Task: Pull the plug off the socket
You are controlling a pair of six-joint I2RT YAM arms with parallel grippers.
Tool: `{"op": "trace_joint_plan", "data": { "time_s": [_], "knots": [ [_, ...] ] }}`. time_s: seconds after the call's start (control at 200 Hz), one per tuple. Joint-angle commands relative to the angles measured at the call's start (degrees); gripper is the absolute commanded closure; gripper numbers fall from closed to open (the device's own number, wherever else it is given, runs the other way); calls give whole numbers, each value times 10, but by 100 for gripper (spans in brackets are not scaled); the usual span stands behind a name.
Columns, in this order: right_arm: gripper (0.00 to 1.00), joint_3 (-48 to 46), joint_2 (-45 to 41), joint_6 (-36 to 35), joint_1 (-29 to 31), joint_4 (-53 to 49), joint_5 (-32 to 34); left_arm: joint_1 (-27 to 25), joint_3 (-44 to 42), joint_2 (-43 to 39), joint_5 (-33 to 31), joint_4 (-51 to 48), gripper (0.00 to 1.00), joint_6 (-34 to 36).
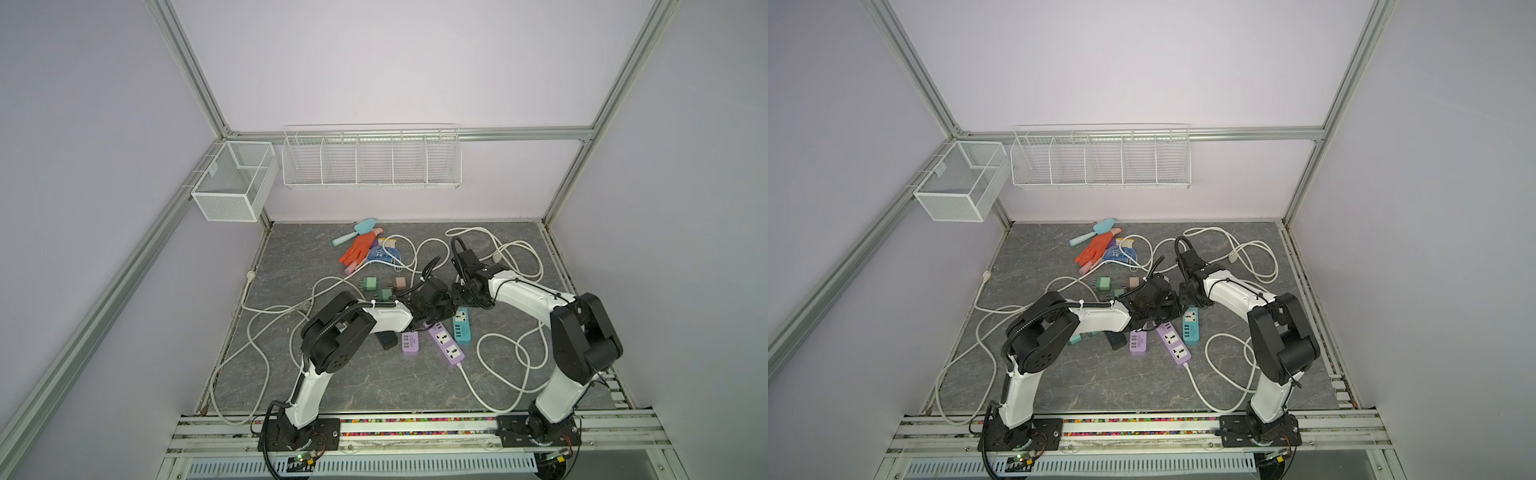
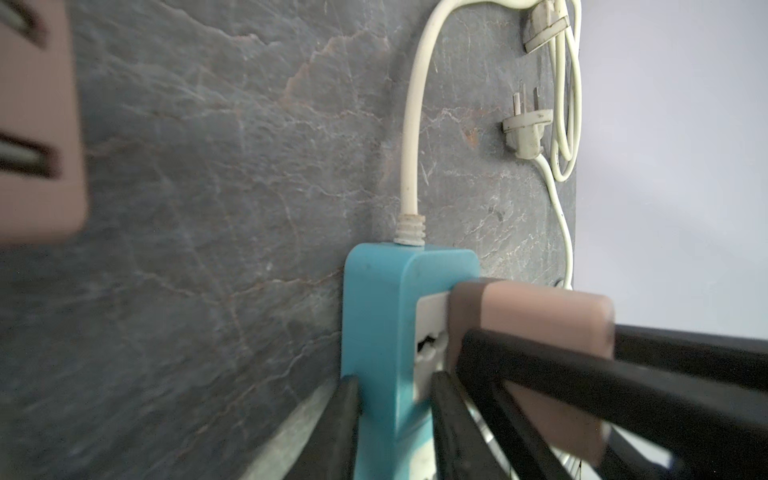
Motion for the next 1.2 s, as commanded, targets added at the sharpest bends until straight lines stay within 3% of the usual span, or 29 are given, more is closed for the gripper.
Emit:
{"op": "trace_joint_plan", "data": {
  "time_s": [0.0,0.205,0.345,0.53,0.76,0.905,1.085,1.195],
  "knots": [
    [91,24,6,6,16,6,-3,-2,-17,32,-18,-50,69,-9],
    [90,15,-18,-7,4,-4,29,-3,-37,33,-18,-46,69,-11],
    [91,15,-7,6,14,12,1,-7,-34,39,-23,-58,69,-11],
    [92,29,-13,-1,9,-11,41,-6,-46,32,-44,-78,69,-12],
    [93,5,-17,-5,9,36,-13,-9,-35,38,-5,-61,70,-10],
    [93,4,-9,-6,28,43,-3,-12,-17,37,-14,-96,69,-2],
    [92,-2,-34,-29,4,38,33,-12,-42,38,-16,-65,70,-35],
    [91,-22,-43,-33,2,74,-7,-12,-34,43,-26,-97,70,-31]
  ]
}}
